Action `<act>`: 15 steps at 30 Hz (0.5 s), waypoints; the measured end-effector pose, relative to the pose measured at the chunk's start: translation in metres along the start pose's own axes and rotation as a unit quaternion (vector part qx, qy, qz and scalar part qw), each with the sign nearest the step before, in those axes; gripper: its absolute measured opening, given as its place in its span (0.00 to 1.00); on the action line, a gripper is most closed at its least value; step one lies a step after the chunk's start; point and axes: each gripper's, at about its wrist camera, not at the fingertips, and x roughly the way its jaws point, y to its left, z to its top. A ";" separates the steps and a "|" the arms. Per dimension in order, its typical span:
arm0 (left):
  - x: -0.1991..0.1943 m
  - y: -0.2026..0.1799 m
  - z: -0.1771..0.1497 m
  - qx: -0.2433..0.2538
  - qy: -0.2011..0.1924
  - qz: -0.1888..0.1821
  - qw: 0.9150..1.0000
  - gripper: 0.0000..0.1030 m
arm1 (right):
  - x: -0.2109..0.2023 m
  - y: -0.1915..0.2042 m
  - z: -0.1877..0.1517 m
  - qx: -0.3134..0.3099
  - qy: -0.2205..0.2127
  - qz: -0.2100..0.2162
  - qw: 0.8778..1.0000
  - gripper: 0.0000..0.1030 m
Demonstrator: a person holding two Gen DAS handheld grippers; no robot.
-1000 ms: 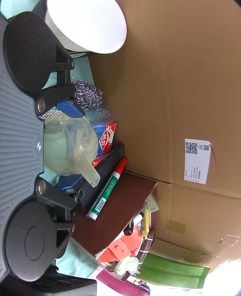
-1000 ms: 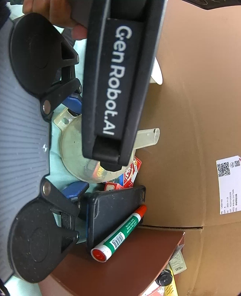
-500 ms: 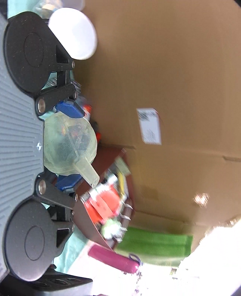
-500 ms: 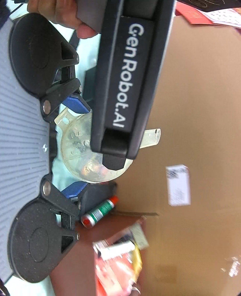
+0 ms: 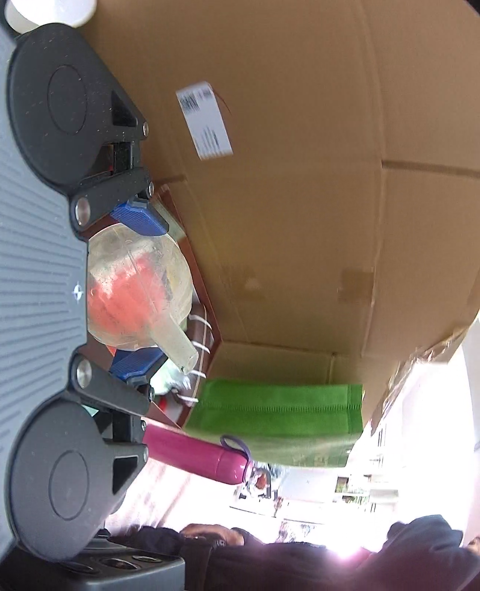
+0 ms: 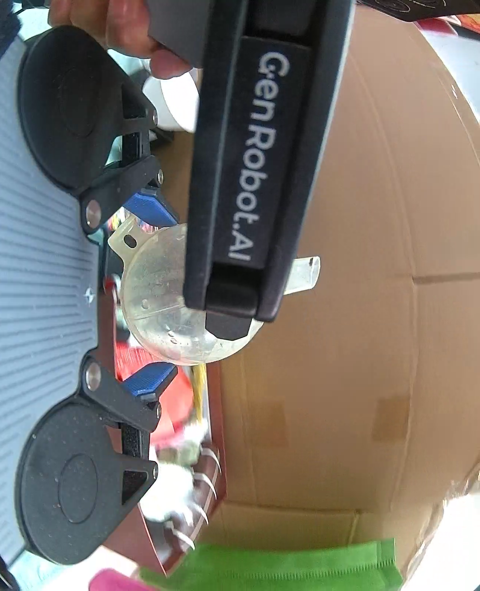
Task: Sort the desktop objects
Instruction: 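Carry the funnel into the brown box and open the left tool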
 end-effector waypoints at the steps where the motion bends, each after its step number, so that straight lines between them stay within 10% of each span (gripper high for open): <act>1: 0.005 -0.003 0.003 0.000 0.000 -0.004 1.000 0.67 | -0.016 -0.007 -0.001 0.001 0.000 -0.004 1.000 0.76; 15: 0.089 -0.009 0.033 0.007 -0.008 -0.043 0.999 0.68 | 0.016 -0.072 0.030 -0.004 0.016 -0.055 0.998 0.76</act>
